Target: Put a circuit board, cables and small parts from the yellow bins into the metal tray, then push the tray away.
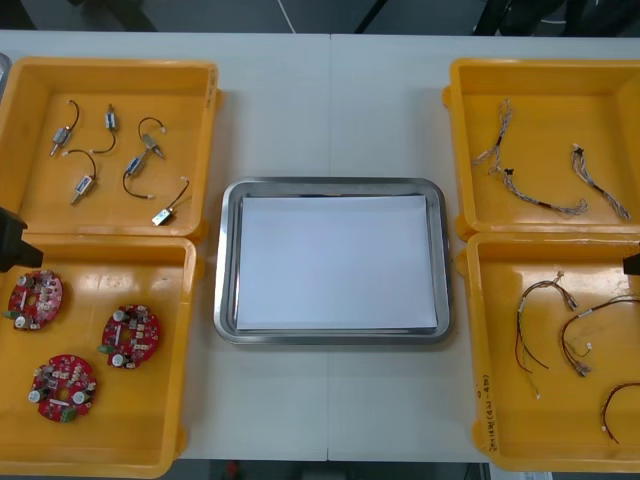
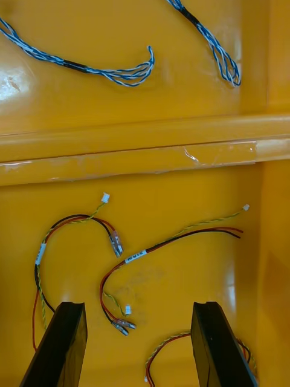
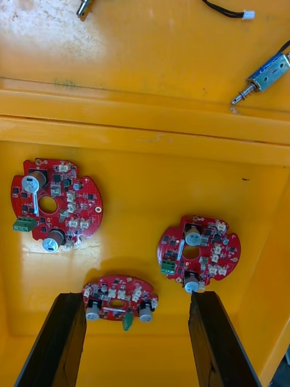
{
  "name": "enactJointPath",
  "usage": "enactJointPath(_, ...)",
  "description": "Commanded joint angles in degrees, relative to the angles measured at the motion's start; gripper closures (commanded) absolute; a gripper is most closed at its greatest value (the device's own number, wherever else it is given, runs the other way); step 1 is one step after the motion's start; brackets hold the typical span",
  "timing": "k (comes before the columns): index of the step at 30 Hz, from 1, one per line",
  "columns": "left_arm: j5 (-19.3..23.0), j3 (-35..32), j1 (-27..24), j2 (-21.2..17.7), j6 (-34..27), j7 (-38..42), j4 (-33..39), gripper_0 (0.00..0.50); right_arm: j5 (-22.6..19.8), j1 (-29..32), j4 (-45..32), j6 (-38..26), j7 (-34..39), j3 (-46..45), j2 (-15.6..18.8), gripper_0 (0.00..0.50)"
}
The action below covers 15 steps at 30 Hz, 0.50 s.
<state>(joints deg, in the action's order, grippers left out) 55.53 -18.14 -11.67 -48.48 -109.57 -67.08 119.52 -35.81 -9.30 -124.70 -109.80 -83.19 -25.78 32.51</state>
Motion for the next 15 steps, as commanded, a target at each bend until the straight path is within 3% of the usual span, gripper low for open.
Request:
enactJointPath(1, 0.28, 0.74, 4.28, -2.41, 5.42, -5.25, -0.07, 0.000, -0.22, 3.76, -3.01, -0.20, 2.59, -2.70, 1.68, 0.000)
enactJointPath(8, 1.77, 0.74, 7.80, -4.60, 11.22, -5.69, -0.07, 0.000, -0.31, 7.98, -11.27, -0.20, 3.47, -3.66, 1.68, 0.000)
enactJointPath(15, 3.44, 0.91, 12.11, -7.59, 18.25, -6.92, -0.07, 0.000, -4.00, 8.33, -12.15, -0.20, 3.56, -4.45, 1.24, 0.000)
